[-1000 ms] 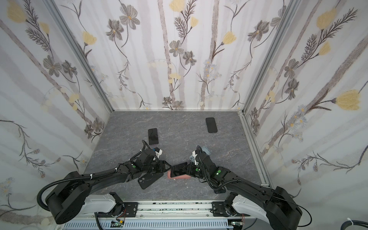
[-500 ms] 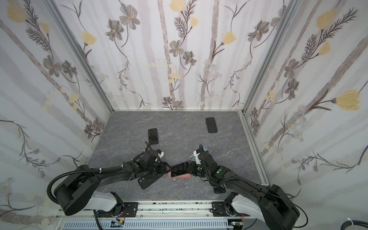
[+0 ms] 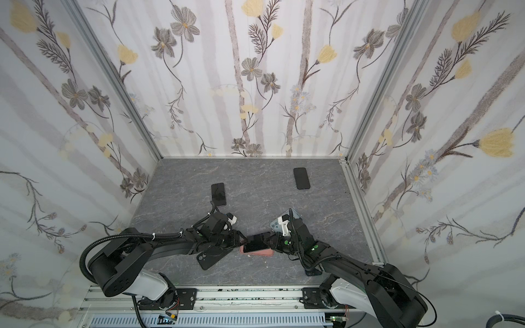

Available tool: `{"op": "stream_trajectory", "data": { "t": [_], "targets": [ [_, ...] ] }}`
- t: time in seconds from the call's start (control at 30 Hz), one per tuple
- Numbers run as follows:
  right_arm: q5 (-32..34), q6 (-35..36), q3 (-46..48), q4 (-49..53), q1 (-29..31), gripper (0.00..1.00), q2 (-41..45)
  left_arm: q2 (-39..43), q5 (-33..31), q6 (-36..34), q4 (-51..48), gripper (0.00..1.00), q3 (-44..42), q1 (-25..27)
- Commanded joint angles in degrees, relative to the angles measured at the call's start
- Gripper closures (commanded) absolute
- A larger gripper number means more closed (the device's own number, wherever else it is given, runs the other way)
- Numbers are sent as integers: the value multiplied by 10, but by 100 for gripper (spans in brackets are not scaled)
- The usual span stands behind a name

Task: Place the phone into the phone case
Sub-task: 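Lower the phone with both grippers onto the pink case nearer the robot, then press the phone down into the pink case with both grippers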

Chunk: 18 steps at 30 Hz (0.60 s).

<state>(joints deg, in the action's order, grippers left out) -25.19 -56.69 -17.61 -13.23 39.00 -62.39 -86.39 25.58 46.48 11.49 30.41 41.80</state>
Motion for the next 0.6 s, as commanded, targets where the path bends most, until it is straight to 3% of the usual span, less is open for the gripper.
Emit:
{"op": "stream_trajectory", "data": {
  "t": [0.0,0.57],
  "targets": [
    [-4,11,25,-18,-8,100,-5,-3,14,1,13,48,-1,2],
    [3,-67,99,-103,-20,100,-15,24,13,62,69,48,-49,22]
  ]
}}
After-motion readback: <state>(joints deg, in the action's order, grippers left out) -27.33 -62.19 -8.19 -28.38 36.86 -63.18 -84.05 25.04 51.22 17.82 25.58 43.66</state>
